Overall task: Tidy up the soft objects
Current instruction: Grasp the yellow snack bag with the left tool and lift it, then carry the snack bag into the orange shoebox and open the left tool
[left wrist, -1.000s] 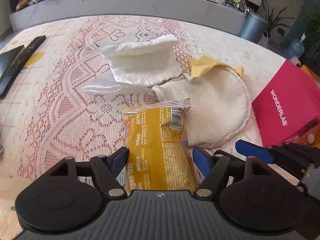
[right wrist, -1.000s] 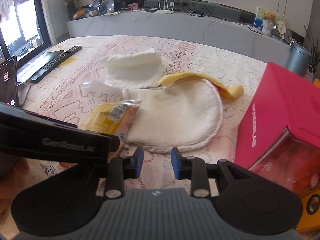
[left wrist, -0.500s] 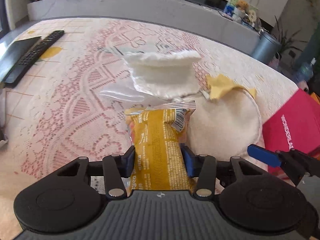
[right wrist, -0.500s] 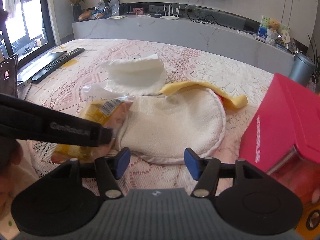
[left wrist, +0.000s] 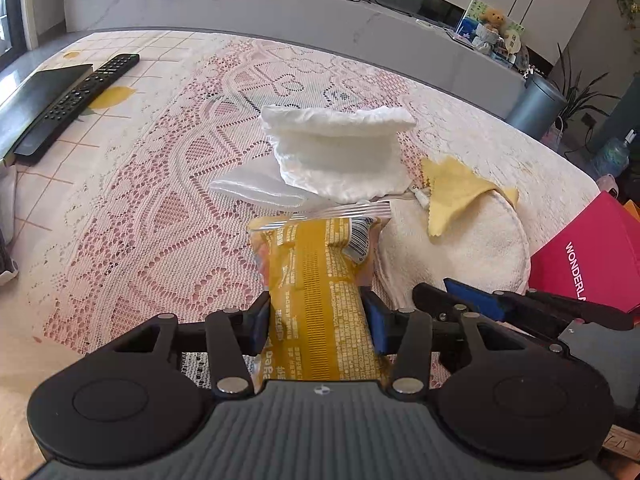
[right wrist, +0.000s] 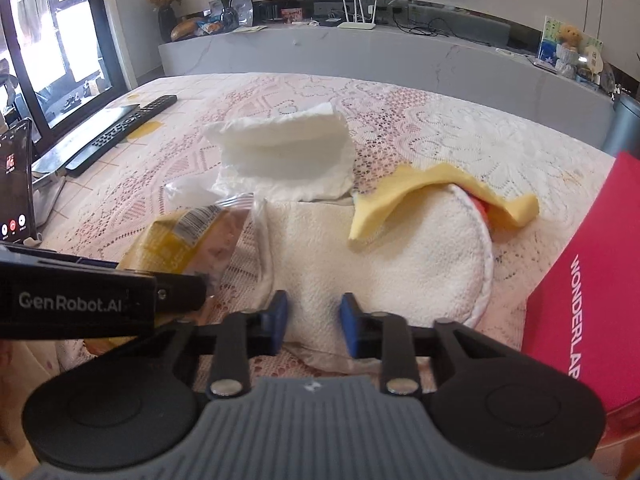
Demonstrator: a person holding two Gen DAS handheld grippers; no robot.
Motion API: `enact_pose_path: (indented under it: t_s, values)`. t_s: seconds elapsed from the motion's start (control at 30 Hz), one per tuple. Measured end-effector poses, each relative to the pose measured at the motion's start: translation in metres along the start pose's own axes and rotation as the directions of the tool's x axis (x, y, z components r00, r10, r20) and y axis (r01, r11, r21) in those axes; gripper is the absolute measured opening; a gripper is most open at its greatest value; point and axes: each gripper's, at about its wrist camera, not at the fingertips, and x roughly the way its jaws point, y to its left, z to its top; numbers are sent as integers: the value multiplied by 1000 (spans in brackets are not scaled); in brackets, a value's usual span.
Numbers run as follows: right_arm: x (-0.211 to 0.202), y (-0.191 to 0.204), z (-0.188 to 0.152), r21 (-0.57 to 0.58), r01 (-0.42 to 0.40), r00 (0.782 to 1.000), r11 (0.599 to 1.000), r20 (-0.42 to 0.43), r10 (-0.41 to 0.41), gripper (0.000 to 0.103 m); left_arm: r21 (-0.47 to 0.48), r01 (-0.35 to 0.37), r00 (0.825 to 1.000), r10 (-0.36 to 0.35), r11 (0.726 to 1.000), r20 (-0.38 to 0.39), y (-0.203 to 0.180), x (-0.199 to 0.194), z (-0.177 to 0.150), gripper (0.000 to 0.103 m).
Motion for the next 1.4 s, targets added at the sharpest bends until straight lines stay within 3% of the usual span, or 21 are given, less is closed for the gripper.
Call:
enact_pose_path:
  t_s: [0.1,0.27,0.47,0.8,1.2,1.4]
  values:
    - [-7,2,0,-6,17,1000,1000,11,-17,6,-5,10,1000,-10,1000,8,1,-6,-1,54]
    - [-38,13,-1,-38,34,999,999,42,-32,5,-8,39,999,-38,999,37,0,-29,-4,54]
    - [-83,15,-7,20,8,999,1000,52,-9,5,0,50,996,-50,999,69,-4,-65,-9,53]
    - [-171,15,-29,77,28,987,997,153,-39,5,47,88,988,-93,995,122,-20,-116,-26,51]
    - [-267,0,-54,123,135,941,983,295,-166,5,195,167,962,-203,966,182,-85,-169,-41,51]
    - [-304,-27,-57,155,208,901,966,354,-251,5,279,208,945,-266,938,191,-127,-179,-36,51]
